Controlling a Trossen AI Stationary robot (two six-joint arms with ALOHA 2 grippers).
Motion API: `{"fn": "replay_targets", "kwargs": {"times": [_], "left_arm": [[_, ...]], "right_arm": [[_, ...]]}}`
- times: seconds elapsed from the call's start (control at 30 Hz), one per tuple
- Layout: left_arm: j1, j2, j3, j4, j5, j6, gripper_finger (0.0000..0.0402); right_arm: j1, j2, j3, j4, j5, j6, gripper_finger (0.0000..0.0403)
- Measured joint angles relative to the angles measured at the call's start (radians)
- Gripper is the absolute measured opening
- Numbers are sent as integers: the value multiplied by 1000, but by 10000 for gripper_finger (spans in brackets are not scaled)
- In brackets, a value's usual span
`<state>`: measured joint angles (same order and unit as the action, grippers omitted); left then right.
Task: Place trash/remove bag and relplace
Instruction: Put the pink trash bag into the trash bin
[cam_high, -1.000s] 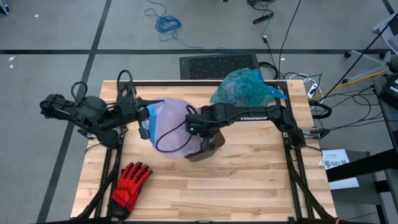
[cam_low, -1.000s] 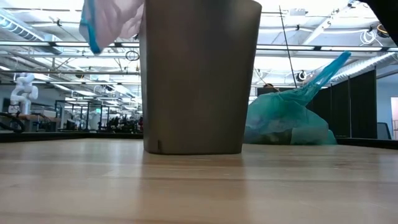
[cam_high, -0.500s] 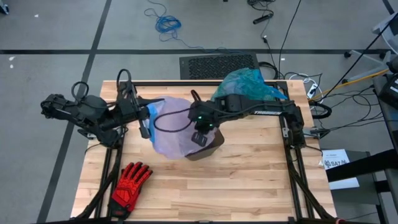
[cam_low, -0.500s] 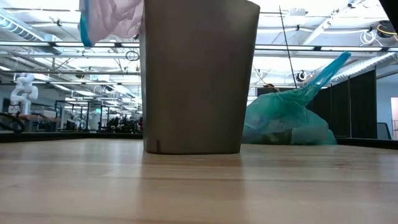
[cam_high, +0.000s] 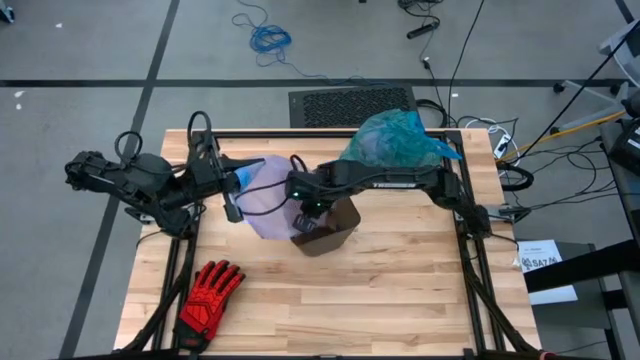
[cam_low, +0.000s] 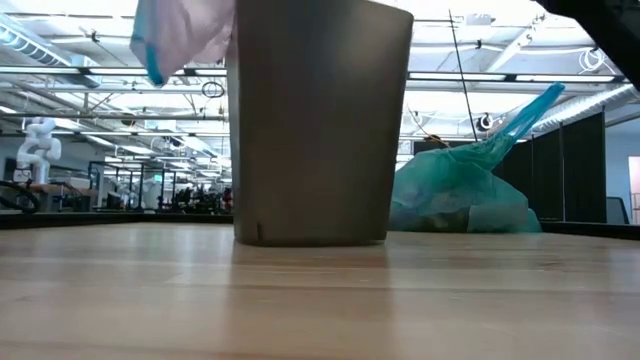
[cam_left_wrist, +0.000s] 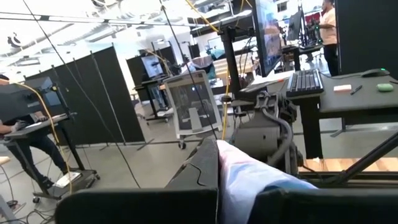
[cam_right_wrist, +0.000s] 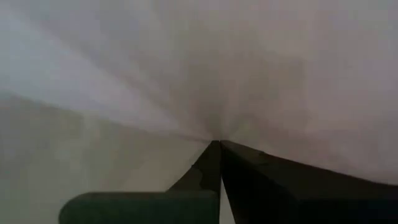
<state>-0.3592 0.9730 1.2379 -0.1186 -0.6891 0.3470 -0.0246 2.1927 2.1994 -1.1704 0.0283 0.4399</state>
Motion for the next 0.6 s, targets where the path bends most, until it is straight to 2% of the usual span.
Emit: {"fn": "replay_targets", "kwargs": {"times": [0.6], "left_arm": [[0,6,-2,-58,0,-51,0]], "right_arm": [[-1,100,-1,-40,0,6,0]]}}
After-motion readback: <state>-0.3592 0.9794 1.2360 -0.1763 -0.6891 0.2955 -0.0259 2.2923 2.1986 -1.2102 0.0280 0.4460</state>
